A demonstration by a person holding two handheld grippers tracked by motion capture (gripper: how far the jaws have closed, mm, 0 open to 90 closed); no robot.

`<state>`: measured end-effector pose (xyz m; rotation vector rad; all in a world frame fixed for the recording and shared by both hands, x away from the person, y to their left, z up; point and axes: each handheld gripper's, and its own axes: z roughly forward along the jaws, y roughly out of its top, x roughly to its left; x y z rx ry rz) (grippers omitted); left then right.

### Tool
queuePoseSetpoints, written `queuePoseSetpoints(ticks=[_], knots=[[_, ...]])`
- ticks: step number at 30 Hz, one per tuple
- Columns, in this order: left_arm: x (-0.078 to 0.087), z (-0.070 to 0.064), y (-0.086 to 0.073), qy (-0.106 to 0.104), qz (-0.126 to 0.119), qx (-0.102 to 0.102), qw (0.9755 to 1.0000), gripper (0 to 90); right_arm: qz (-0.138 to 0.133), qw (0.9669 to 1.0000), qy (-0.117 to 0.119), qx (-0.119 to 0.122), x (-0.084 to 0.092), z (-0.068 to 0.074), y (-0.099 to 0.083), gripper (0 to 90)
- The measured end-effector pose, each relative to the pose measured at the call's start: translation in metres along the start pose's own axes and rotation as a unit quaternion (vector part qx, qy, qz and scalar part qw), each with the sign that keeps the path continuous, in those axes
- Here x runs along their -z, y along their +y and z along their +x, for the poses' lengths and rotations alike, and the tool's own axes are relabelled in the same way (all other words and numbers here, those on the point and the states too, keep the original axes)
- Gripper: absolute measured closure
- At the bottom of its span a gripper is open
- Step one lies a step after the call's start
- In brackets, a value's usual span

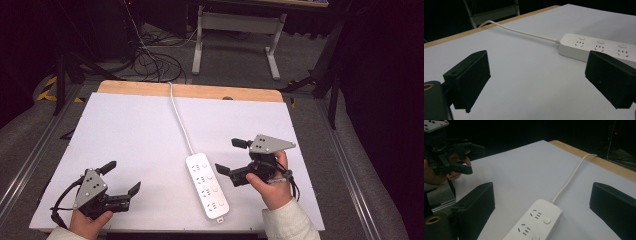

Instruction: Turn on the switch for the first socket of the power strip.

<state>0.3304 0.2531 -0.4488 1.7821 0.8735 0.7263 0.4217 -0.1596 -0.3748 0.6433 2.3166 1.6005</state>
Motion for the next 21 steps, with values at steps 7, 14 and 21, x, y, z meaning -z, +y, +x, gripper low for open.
queuePoseSetpoints(ticks=[7,14,21], knots=[[0.0,0.0,0.0,-0.001,0.0,0.0,1.0,6.6,-0.006,0.9999,-0.014,-0.001,0.015,-0.001,-0.016,6.7],[0.001,0.0,0.0,0.001,0.0,-0.002,1.0,6.6,-0.007,0.9995,-0.031,0.006,0.025,-0.004,-0.031,6.7],[0.001,-0.001,0.0,0.003,0.0,-0.004,1.0,6.6,-0.002,0.999,-0.044,0.005,0.033,-0.008,-0.051,6.7]])
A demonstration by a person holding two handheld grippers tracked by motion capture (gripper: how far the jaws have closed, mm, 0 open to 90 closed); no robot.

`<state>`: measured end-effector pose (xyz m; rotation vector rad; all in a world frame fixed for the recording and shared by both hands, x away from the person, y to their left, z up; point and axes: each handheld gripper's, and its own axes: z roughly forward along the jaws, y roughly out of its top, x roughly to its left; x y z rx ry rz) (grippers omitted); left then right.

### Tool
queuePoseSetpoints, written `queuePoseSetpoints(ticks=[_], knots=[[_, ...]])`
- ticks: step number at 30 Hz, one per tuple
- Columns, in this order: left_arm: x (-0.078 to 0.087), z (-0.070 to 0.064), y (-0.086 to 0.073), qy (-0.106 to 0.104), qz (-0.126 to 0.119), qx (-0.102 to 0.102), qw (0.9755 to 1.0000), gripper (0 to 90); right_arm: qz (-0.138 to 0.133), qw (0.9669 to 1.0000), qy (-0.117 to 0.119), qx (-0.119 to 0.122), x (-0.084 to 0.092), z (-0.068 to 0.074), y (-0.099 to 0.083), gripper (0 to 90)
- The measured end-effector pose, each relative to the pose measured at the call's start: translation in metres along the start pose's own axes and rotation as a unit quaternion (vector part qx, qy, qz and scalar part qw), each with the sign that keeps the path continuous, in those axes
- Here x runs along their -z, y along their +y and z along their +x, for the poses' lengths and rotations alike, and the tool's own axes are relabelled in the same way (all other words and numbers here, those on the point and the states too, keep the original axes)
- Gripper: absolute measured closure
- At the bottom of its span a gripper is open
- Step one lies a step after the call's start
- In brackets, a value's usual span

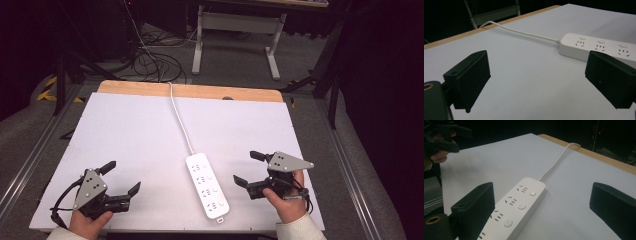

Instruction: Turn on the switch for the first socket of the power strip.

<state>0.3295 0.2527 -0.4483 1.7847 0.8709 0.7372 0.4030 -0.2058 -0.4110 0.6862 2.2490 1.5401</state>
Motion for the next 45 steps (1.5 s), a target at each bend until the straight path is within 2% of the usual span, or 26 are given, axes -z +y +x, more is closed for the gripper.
queuePoseSetpoints(ticks=[6,14,15,16,18,20,24,29,35,39,43,45], knots=[[-0.001,0.001,0.0,0.004,0.002,-0.001,1.0,6.6,-0.005,1.0,-0.003,-0.002,0.005,-0.004,-0.016,6.5],[0.0,0.001,0.0,0.003,0.001,0.002,1.0,6.5,0.002,0.9999,-0.009,-0.009,0.006,-0.007,-0.037,4.6],[-0.001,0.0,0.0,0.005,0.001,0.001,1.0,6.6,0.017,0.9998,-0.011,-0.008,0.006,-0.008,-0.042,4.3],[-0.001,0.001,0.0,0.006,0.004,-0.001,1.0,6.6,0.017,0.9998,-0.011,-0.008,0.006,-0.008,-0.042,4.3],[-0.001,0.001,0.0,0.004,0.003,0.001,1.0,6.6,0.038,0.9992,-0.012,-0.002,0.004,-0.01,-0.048,4.1],[0.0,0.001,0.0,0.003,0.002,0.002,1.0,6.6,0.051,0.9986,-0.006,-0.012,0.001,-0.013,-0.053,4.1],[-0.001,0.001,0.0,0.002,0.002,0.001,1.0,6.6,0.062,0.9978,-0.009,-0.021,-0.004,-0.016,-0.061,4.1],[-0.001,0.002,-0.001,0.005,0.01,0.003,0.9999,6.6,0.058,0.9978,-0.015,-0.027,-0.006,-0.015,-0.069,4.1],[0.0,0.002,-0.001,0.007,0.007,0.005,0.9999,6.5,0.054,0.9975,-0.029,-0.036,-0.005,-0.017,-0.074,4.2],[0.003,0.003,-0.003,0.011,0.006,0.008,0.9999,6.2,0.048,0.9978,-0.038,-0.024,-0.002,-0.017,-0.074,4.1],[0.004,0.004,-0.005,0.016,0.002,0.002,0.9999,6.2,0.047,0.9981,-0.035,-0.02,-0.001,-0.017,-0.074,4.1],[0.003,0.004,-0.005,0.012,0.001,0.002,0.9999,6.3,0.045,0.9982,-0.035,-0.016,-0.001,-0.016,-0.074,4.1]])
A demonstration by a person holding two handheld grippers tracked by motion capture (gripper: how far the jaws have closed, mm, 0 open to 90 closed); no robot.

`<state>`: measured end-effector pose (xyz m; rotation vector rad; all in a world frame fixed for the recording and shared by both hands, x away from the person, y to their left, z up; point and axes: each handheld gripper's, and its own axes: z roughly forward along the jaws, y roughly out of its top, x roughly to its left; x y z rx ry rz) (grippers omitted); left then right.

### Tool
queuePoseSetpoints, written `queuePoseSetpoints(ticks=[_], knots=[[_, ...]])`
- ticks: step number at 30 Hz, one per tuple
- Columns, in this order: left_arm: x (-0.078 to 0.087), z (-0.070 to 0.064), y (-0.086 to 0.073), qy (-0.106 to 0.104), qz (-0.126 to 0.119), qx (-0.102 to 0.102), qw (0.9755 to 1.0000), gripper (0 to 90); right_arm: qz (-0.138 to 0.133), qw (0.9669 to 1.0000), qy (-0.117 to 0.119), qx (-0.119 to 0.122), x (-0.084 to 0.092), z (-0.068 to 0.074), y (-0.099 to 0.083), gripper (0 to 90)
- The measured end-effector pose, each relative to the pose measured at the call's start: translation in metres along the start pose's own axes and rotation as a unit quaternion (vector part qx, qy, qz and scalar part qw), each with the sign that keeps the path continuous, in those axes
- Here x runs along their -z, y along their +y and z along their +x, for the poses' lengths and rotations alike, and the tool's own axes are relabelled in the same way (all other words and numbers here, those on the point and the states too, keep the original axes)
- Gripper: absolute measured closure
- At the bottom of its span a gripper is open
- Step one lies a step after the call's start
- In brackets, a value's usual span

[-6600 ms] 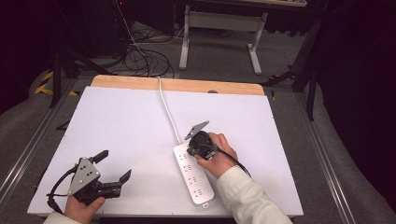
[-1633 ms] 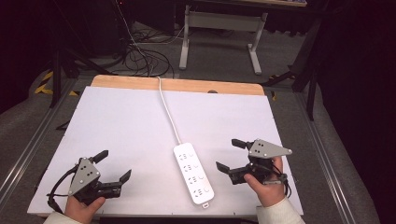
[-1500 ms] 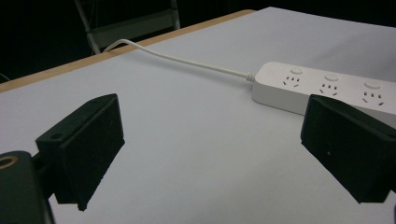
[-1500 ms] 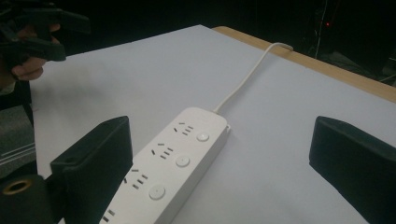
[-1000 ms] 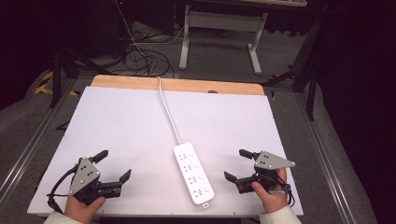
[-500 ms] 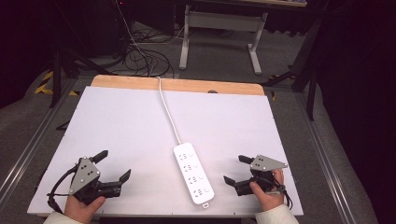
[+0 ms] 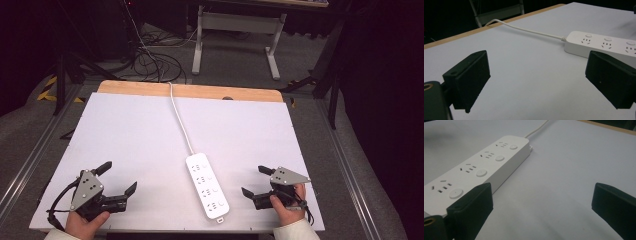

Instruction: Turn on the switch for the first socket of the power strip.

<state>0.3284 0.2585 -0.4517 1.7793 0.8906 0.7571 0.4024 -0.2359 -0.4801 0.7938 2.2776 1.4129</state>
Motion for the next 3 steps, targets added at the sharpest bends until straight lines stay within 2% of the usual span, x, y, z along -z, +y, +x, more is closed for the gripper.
queuePoseSetpoints(ticks=[3], knots=[[-0.0011,-0.0014,0.0001,0.0,-0.001,-0.005,1.0,6.3,-0.002,1.0,0.001,0.004,0.0007,0.0006,0.0001,4.1]])
